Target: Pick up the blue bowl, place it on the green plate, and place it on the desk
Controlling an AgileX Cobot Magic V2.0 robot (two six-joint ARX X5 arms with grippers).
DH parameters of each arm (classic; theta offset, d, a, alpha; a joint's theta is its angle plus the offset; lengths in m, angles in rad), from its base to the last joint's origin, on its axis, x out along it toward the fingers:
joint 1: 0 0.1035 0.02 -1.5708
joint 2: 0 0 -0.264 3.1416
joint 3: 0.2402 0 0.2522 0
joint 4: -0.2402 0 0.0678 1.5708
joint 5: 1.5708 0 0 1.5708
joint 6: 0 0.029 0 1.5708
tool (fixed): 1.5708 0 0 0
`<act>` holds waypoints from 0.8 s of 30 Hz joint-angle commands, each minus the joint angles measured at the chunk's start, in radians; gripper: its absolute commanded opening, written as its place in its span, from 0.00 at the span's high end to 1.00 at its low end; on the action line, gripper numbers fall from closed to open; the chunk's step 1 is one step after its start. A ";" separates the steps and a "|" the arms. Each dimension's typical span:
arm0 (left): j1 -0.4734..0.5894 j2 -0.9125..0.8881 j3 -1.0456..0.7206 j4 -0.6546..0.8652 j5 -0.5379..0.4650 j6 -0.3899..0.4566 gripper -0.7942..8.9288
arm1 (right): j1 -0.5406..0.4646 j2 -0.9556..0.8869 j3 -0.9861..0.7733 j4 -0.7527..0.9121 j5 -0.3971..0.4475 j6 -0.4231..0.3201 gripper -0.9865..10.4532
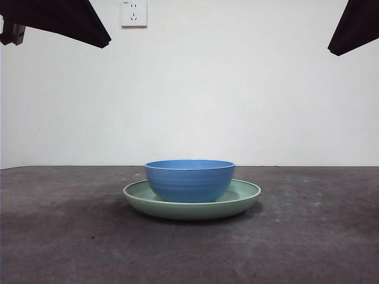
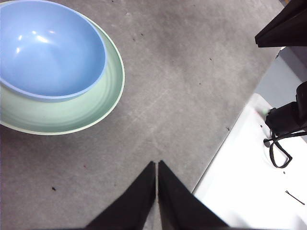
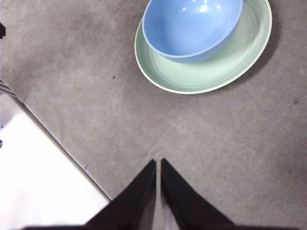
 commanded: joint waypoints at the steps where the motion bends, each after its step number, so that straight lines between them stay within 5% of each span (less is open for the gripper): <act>1: 0.001 -0.015 0.011 0.009 -0.014 0.105 0.91 | 0.006 0.008 0.017 0.010 -0.002 -0.012 0.91; 4: 0.037 -0.069 0.009 0.099 -0.048 0.234 0.91 | 0.006 0.008 0.017 0.010 -0.002 -0.012 0.91; 14: 0.360 -0.389 -0.137 0.607 -0.237 0.202 0.91 | 0.006 0.008 0.017 0.010 -0.002 -0.012 0.91; 24: 0.534 -0.719 -0.499 0.723 -0.525 0.194 0.91 | 0.006 0.008 0.017 0.010 -0.002 -0.012 0.91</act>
